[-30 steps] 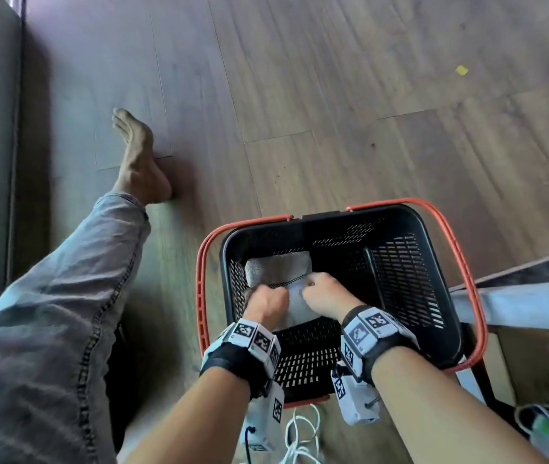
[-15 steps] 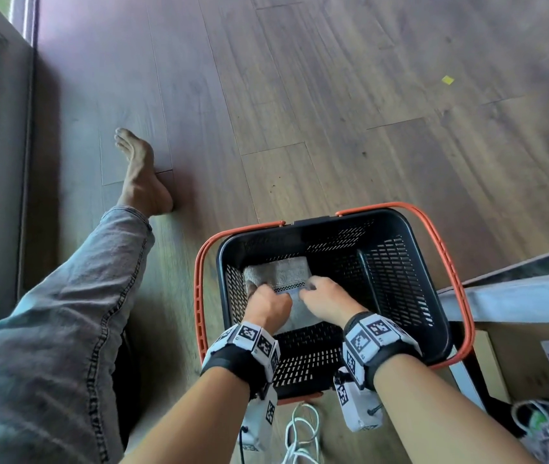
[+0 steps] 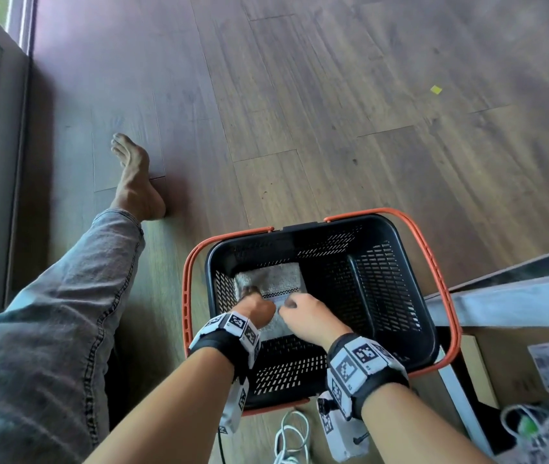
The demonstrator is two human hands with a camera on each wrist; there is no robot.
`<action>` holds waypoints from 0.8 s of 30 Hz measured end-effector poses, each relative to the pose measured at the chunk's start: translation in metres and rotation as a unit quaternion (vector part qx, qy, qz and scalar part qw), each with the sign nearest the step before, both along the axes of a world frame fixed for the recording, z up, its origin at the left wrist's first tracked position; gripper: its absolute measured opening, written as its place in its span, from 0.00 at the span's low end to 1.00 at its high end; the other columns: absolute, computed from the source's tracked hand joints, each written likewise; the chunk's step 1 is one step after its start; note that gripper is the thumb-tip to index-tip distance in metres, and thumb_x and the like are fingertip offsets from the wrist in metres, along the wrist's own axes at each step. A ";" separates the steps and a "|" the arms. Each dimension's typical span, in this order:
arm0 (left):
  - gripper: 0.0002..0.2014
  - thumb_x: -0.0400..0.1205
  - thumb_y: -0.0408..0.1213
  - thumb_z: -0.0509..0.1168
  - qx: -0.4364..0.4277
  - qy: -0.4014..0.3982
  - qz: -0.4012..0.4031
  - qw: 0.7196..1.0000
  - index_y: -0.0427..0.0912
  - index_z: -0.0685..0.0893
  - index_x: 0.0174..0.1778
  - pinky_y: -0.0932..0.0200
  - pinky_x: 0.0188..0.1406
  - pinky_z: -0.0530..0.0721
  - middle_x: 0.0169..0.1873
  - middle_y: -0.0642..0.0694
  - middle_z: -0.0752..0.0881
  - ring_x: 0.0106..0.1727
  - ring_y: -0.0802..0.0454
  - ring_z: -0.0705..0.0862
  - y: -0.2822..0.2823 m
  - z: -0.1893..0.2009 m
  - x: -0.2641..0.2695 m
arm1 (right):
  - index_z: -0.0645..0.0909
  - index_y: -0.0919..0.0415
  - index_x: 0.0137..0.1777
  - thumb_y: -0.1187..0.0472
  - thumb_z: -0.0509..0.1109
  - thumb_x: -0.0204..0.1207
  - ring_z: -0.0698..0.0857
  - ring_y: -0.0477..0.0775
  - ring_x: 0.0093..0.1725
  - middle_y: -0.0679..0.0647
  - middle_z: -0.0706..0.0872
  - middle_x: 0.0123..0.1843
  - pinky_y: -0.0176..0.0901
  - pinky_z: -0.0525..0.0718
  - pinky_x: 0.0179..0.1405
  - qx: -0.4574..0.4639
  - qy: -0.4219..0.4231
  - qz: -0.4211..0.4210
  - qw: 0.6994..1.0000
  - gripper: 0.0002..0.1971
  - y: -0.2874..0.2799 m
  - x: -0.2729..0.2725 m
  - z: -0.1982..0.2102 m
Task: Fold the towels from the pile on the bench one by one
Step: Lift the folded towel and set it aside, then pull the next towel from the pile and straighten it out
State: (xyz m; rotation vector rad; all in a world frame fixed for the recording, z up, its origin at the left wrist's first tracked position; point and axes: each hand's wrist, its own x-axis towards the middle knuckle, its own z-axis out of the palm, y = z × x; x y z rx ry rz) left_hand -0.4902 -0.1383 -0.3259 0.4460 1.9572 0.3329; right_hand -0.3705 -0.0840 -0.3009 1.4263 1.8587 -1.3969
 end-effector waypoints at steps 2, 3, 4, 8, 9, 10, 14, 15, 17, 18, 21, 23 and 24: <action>0.11 0.87 0.29 0.54 -0.006 -0.031 -0.018 0.999 0.30 0.79 0.59 0.68 0.35 0.68 0.41 0.44 0.73 0.29 0.57 0.64 -0.005 0.000 0.005 | 0.80 0.55 0.54 0.50 0.60 0.79 0.83 0.56 0.52 0.53 0.84 0.54 0.51 0.82 0.58 0.009 0.008 -0.011 1.000 0.13 0.000 0.004 0.009; 0.09 0.87 0.26 0.54 -0.023 0.024 -0.158 0.987 0.28 0.78 0.50 0.65 0.40 0.70 0.36 0.45 0.71 0.29 0.53 0.65 -0.009 -0.005 0.002 | 0.79 0.55 0.52 0.50 0.61 0.79 0.83 0.55 0.50 0.52 0.84 0.51 0.50 0.82 0.55 0.016 0.014 -0.019 1.000 0.11 0.001 0.006 0.014; 0.09 0.87 0.26 0.54 -0.002 0.089 -0.246 0.965 0.29 0.77 0.43 0.63 0.44 0.73 0.33 0.44 0.71 0.31 0.51 0.70 -0.015 -0.001 0.004 | 0.79 0.56 0.51 0.50 0.61 0.79 0.83 0.56 0.50 0.52 0.84 0.51 0.50 0.82 0.54 0.025 0.018 -0.031 0.999 0.11 0.003 0.009 0.022; 0.20 0.84 0.36 0.58 0.066 0.078 -0.059 0.993 0.35 0.75 0.71 0.58 0.60 0.80 0.64 0.38 0.82 0.64 0.44 0.82 -0.010 0.053 0.017 | 0.81 0.54 0.51 0.51 0.61 0.80 0.83 0.53 0.51 0.50 0.86 0.51 0.47 0.80 0.47 0.068 0.050 -0.078 0.993 0.10 0.009 0.018 0.067; 0.20 0.83 0.36 0.58 0.082 0.068 -0.052 0.993 0.37 0.77 0.71 0.59 0.56 0.80 0.63 0.39 0.83 0.60 0.45 0.83 -0.010 0.070 0.020 | 0.81 0.54 0.52 0.52 0.61 0.80 0.83 0.52 0.51 0.49 0.86 0.50 0.46 0.79 0.46 0.081 0.067 -0.083 0.991 0.10 0.009 0.020 0.083; 0.17 0.83 0.36 0.59 0.095 0.062 -0.055 0.992 0.38 0.80 0.67 0.60 0.49 0.80 0.56 0.41 0.86 0.53 0.47 0.84 -0.011 0.089 0.022 | 0.82 0.54 0.52 0.52 0.62 0.80 0.83 0.52 0.52 0.49 0.86 0.51 0.45 0.78 0.47 0.094 0.082 -0.088 0.988 0.10 0.008 0.021 0.100; 0.10 0.82 0.34 0.60 0.183 0.048 -0.051 0.981 0.36 0.86 0.51 0.62 0.26 0.79 0.34 0.43 0.86 0.29 0.51 0.82 -0.018 0.164 0.026 | 0.83 0.56 0.54 0.55 0.64 0.81 0.84 0.55 0.56 0.51 0.88 0.55 0.43 0.79 0.53 0.159 0.151 -0.110 0.969 0.09 -0.004 0.032 0.174; 0.10 0.82 0.33 0.60 0.198 0.048 -0.058 0.977 0.33 0.86 0.50 0.62 0.24 0.78 0.34 0.39 0.87 0.27 0.50 0.82 -0.023 0.186 0.028 | 0.83 0.56 0.53 0.55 0.64 0.81 0.85 0.56 0.56 0.53 0.88 0.55 0.43 0.79 0.53 0.178 0.166 -0.116 0.963 0.09 -0.010 0.037 0.194; 0.12 0.83 0.35 0.60 0.214 0.045 -0.078 0.973 0.31 0.86 0.50 0.60 0.25 0.79 0.40 0.34 0.90 0.30 0.46 0.83 -0.026 0.224 0.031 | 0.83 0.56 0.53 0.55 0.64 0.81 0.85 0.57 0.56 0.53 0.89 0.56 0.42 0.79 0.51 0.208 0.186 -0.123 0.952 0.09 -0.016 0.044 0.223; 0.12 0.84 0.36 0.60 0.221 0.055 -0.092 0.969 0.32 0.86 0.51 0.60 0.26 0.79 0.42 0.36 0.90 0.30 0.46 0.84 -0.036 0.248 0.037 | 0.83 0.55 0.54 0.54 0.64 0.81 0.85 0.57 0.56 0.53 0.89 0.55 0.42 0.78 0.49 0.227 0.197 -0.120 0.946 0.09 -0.026 0.053 0.244; 0.11 0.85 0.36 0.59 0.256 0.068 -0.112 0.958 0.35 0.85 0.52 0.62 0.26 0.77 0.40 0.43 0.89 0.29 0.48 0.84 -0.056 0.300 0.053 | 0.85 0.54 0.52 0.53 0.65 0.81 0.85 0.54 0.55 0.50 0.89 0.53 0.41 0.77 0.48 0.268 0.226 -0.119 0.929 0.09 -0.047 0.075 0.293; 0.12 0.85 0.36 0.59 0.266 0.074 -0.125 0.953 0.34 0.85 0.53 0.62 0.26 0.77 0.39 0.43 0.88 0.30 0.47 0.84 -0.067 0.325 0.065 | 0.84 0.52 0.47 0.51 0.65 0.77 0.87 0.55 0.55 0.49 0.91 0.51 0.46 0.83 0.56 0.283 0.248 -0.135 0.917 0.08 -0.055 0.088 0.314; 0.11 0.85 0.36 0.60 0.267 0.075 -0.131 0.952 0.34 0.85 0.53 0.62 0.26 0.78 0.38 0.44 0.88 0.30 0.47 0.84 -0.071 0.336 0.070 | 0.84 0.52 0.45 0.49 0.65 0.74 0.88 0.56 0.55 0.49 0.91 0.51 0.48 0.85 0.58 0.288 0.257 -0.141 0.912 0.09 -0.058 0.095 0.323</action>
